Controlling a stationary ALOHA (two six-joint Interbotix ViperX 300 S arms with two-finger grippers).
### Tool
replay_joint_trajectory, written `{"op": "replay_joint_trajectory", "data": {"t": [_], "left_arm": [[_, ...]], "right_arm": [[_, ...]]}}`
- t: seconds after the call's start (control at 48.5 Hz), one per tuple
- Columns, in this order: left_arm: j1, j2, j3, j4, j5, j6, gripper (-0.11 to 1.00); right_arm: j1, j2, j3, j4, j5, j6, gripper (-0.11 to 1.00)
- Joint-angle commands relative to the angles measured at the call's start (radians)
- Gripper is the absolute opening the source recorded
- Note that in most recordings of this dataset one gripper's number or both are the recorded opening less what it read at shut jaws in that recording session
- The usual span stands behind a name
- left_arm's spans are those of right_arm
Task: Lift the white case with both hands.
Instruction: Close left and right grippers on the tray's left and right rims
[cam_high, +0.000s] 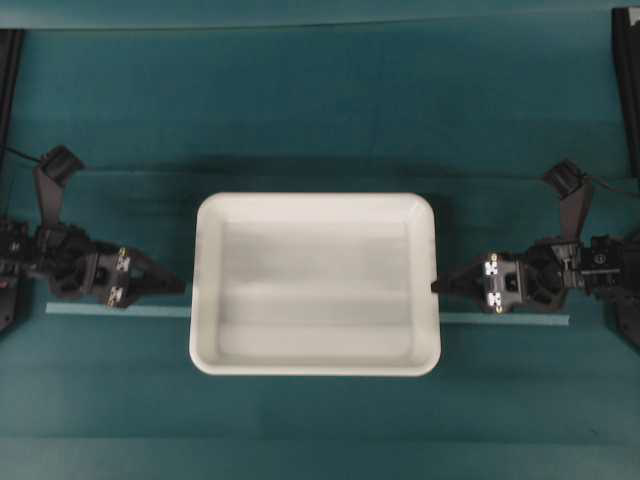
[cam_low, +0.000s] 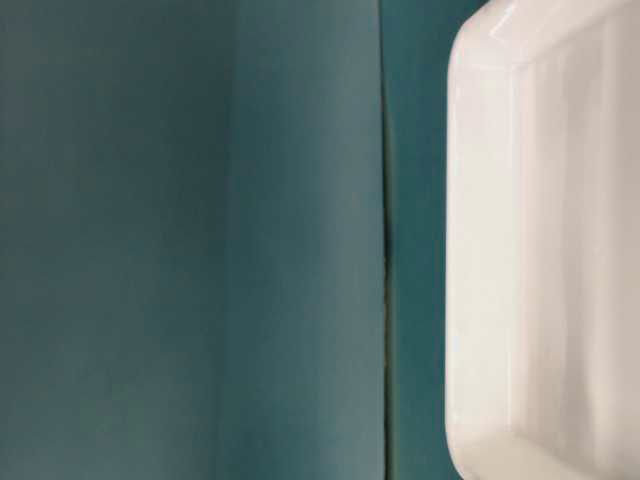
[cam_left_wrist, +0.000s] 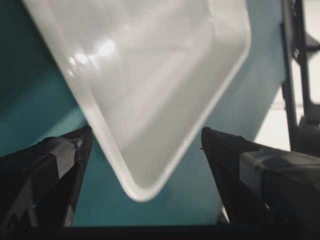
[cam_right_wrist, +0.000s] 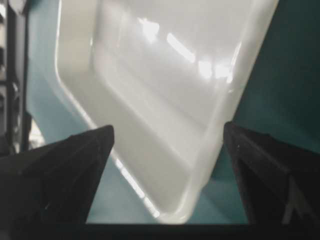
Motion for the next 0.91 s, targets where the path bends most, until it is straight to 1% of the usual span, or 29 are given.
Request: {"op": "replay_joint_trajectory", "data": {"t": [0.0,0.103,0.247,0.454,0.639,0.804,0.886], "left_arm": [[0.008,0.063,-0.003,0.003,-0.035,0.017,0.95],[0.021,0.104,0.003,0.003,-0.072,0.043,0.95],[0.052,0.166,0.008,0.003,-0.152,0.06,0.95],[0.052,0.233,-0.011,0.003,-0.216,0.071,0.95],[0.052,0.268,-0.035,0.002,-0.233,0.083,0.95],[0.052,0.275,-0.046,0.003,-0.241,0.097,0.94],[0.052,0.279,-0.049,0.003,-0.239,0.109,0.92]], "right_arm": [[0.002,0.064,0.014,0.0,-0.071,0.026,0.93],[0.003,0.103,0.021,-0.005,-0.106,0.052,0.93],[0.002,0.161,0.008,-0.005,-0.153,0.06,0.93],[-0.008,0.239,-0.034,-0.005,-0.209,0.061,0.93],[-0.008,0.272,-0.055,-0.002,-0.229,0.061,0.93],[-0.008,0.265,-0.044,0.002,-0.23,0.086,0.92],[-0.008,0.265,-0.044,0.0,-0.23,0.094,0.89]]}}
